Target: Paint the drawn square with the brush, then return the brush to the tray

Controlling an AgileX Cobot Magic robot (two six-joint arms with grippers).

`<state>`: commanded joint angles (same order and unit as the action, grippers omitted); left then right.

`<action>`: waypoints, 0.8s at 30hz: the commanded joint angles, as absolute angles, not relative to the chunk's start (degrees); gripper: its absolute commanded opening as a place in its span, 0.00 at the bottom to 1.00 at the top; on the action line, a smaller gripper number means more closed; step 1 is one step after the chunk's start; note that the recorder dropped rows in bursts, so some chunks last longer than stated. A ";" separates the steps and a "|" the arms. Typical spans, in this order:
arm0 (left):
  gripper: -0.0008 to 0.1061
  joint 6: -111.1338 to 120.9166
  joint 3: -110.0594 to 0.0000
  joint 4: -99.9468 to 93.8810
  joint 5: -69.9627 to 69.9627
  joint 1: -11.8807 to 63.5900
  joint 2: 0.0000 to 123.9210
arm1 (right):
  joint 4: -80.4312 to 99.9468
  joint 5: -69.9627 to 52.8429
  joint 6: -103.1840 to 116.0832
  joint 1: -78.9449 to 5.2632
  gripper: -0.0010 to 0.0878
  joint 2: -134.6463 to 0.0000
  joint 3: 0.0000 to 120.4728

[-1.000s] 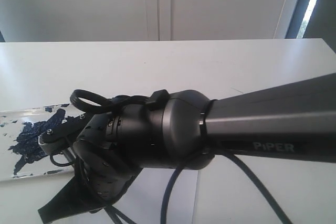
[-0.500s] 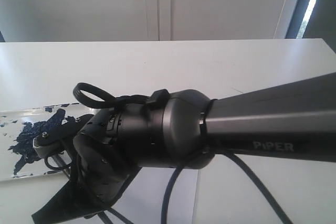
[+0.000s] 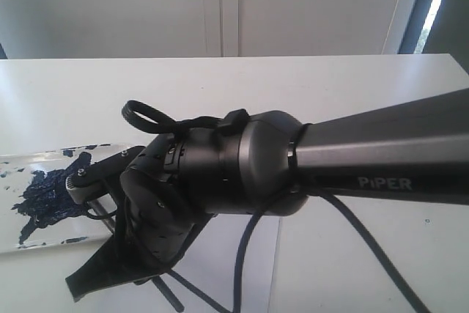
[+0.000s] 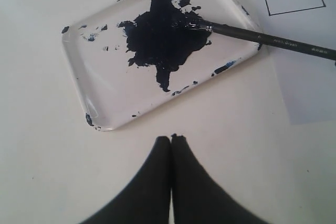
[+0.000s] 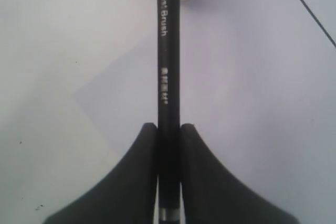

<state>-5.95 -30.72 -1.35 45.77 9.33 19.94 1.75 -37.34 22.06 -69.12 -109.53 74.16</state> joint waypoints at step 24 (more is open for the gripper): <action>0.01 -5.95 -30.72 -0.69 45.06 9.33 19.94 | -5.08 -37.92 16.24 -67.92 0.01 -109.53 74.68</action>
